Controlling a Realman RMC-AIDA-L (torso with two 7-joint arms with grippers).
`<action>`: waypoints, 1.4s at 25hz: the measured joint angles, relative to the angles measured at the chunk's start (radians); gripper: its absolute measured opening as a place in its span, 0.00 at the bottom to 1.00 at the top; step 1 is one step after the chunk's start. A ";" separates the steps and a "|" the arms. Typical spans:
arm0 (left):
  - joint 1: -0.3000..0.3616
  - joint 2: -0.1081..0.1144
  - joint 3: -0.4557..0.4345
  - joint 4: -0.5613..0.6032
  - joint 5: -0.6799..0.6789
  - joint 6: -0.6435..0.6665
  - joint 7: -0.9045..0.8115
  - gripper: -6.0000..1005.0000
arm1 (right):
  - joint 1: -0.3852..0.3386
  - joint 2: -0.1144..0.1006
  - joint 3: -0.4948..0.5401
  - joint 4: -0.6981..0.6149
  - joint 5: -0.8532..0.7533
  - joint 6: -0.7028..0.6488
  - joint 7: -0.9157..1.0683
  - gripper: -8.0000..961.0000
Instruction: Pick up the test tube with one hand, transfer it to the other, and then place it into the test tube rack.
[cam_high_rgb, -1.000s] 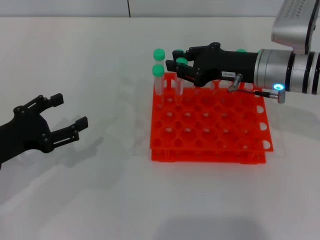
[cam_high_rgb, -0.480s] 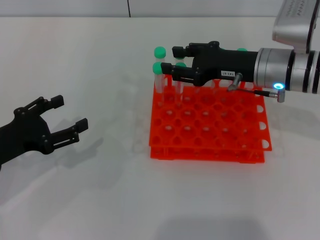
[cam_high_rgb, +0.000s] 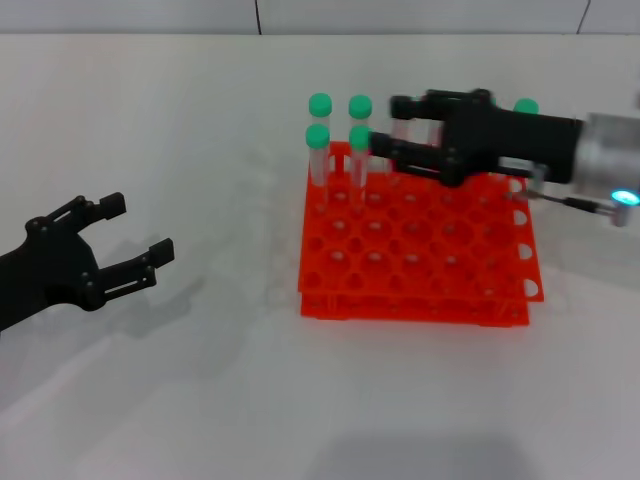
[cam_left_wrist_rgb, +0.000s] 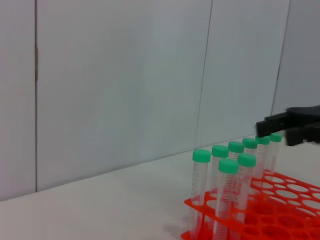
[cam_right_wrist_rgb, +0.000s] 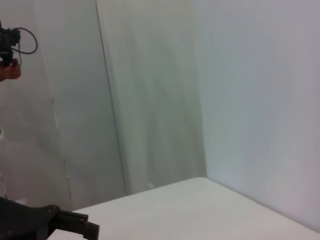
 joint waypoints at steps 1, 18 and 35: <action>0.000 0.001 0.000 0.000 0.000 0.001 -0.003 0.89 | -0.017 -0.009 0.000 -0.015 -0.004 -0.012 0.001 0.62; -0.163 0.133 -0.003 -0.002 0.178 0.166 -0.214 0.89 | -0.048 -0.136 0.273 0.076 -0.393 -0.377 0.006 0.89; -0.303 0.167 -0.010 -0.004 0.342 0.301 -0.255 0.89 | -0.047 -0.135 0.270 0.109 -0.472 -0.382 -0.009 0.91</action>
